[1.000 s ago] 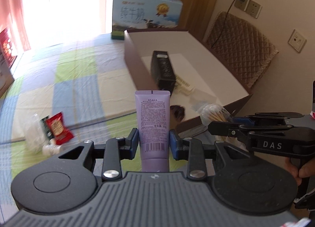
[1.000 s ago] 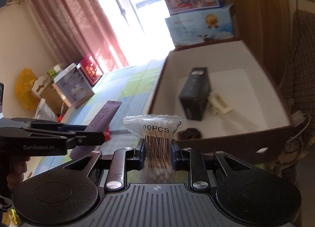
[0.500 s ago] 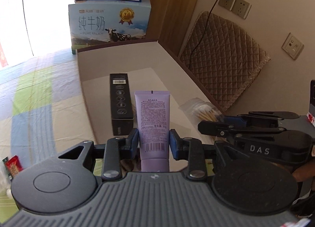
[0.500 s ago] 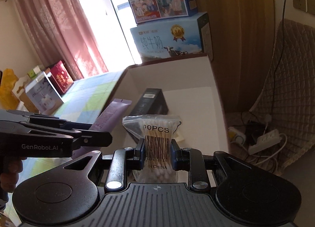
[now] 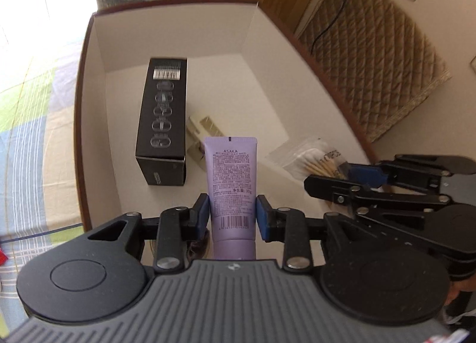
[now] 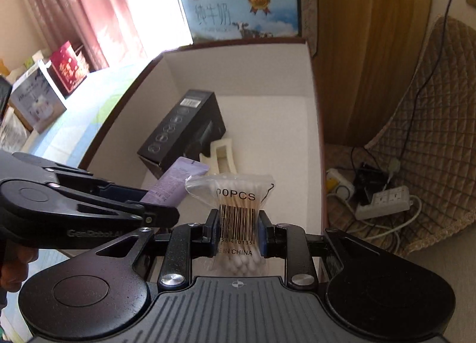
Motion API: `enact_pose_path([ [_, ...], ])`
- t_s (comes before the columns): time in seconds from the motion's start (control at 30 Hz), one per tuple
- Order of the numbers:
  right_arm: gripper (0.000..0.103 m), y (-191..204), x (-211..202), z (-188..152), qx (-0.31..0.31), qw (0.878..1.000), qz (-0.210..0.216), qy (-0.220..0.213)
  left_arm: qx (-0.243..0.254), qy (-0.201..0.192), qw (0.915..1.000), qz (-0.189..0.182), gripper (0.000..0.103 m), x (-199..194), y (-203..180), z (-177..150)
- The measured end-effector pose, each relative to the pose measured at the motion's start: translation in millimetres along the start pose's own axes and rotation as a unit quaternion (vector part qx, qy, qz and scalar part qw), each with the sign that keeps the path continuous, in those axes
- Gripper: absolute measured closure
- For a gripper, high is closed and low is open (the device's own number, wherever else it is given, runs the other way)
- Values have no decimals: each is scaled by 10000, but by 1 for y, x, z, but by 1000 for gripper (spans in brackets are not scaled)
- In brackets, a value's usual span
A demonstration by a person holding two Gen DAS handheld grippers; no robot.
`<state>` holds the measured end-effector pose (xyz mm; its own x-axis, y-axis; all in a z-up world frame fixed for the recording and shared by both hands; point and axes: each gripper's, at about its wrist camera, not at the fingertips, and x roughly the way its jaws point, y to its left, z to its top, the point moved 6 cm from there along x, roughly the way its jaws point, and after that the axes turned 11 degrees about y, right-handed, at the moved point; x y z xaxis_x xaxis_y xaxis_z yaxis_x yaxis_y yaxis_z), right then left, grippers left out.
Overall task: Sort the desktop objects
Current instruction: 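Carry the purple tube and cotton swab bag over the brown box, then open both grippers to drop the tube and swab bag in the box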
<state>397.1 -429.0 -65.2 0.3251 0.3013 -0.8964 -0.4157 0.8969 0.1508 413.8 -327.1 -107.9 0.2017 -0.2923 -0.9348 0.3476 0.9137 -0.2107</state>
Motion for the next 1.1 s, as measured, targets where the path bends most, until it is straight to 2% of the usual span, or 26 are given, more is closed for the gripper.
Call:
enact_pose_path([
  [0.4, 81, 6, 10, 3, -371, 9989, 17, 277, 177, 288, 9991, 237, 75, 21, 5, 1],
  [0.5, 81, 10, 12, 4, -517, 9981, -15, 347, 326, 215, 9987, 330, 74, 16, 5, 2],
  [0.63, 81, 16, 14, 5, -636, 9968, 31, 475, 586, 147, 9970, 478, 65, 6, 4, 4],
  [0.77, 80, 21, 20, 6, -736, 9954, 34, 617, 746, 138, 9946, 702, 64, -1, 8, 4],
  [0.9, 80, 25, 25, 9, -724, 9953, 62, 639, 718, 102, 9947, 735, 59, -6, 15, 7],
  [0.93, 76, 26, 27, 9, -723, 9953, 71, 640, 711, 82, 9946, 751, 58, -8, 16, 7],
  [0.97, 59, 27, 28, 10, -710, 9956, 52, 607, 707, 60, 9945, 768, 56, -9, 17, 7],
  [1.0, 32, 26, 28, 11, -687, 9961, -14, 549, 699, 40, 9945, 781, 56, -11, 18, 7],
  [1.03, 25, 28, 26, 11, -723, 9965, -40, 429, 689, 21, 9945, 792, 54, -12, 19, 7],
  [1.1, 23, 32, 22, 9, -834, 9960, 14, 306, 672, -23, 9945, 808, 50, -16, 21, 6],
])
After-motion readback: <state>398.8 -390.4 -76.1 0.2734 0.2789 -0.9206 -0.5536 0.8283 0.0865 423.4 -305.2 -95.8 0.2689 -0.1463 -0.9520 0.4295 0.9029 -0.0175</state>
